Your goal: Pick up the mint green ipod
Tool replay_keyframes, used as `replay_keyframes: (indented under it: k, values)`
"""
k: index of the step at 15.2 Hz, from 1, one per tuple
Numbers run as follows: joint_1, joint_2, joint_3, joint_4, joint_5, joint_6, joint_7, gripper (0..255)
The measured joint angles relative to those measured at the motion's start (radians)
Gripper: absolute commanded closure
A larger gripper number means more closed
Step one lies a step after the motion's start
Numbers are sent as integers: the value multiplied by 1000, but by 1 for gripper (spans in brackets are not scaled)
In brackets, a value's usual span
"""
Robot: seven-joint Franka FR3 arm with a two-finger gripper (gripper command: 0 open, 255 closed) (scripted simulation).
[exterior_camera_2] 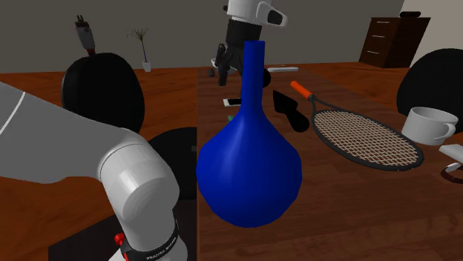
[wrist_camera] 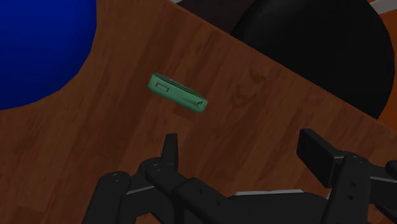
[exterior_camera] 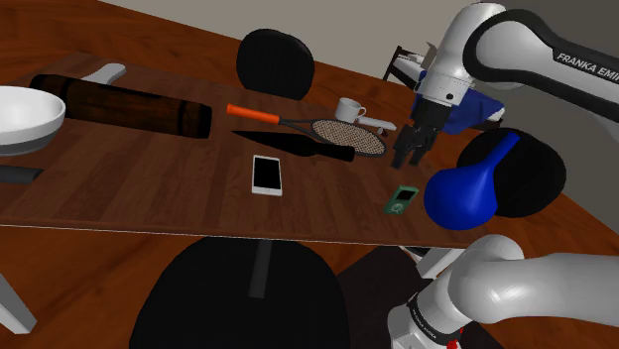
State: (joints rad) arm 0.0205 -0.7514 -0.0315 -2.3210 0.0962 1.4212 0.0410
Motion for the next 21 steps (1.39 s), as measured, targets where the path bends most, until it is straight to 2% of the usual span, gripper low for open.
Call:
replay_keyframes:
  k: [2,7,15,16,21]
  values:
    - [-1,-23,4,-26,-9,15,-3,0]
    - [-25,-238,7,-261,-107,146,-51,0]
    - [-30,-289,5,-396,-127,250,-59,0]
    - [-30,-290,5,-401,-127,255,-59,255]
    - [-29,-293,7,-405,-126,258,-57,255]
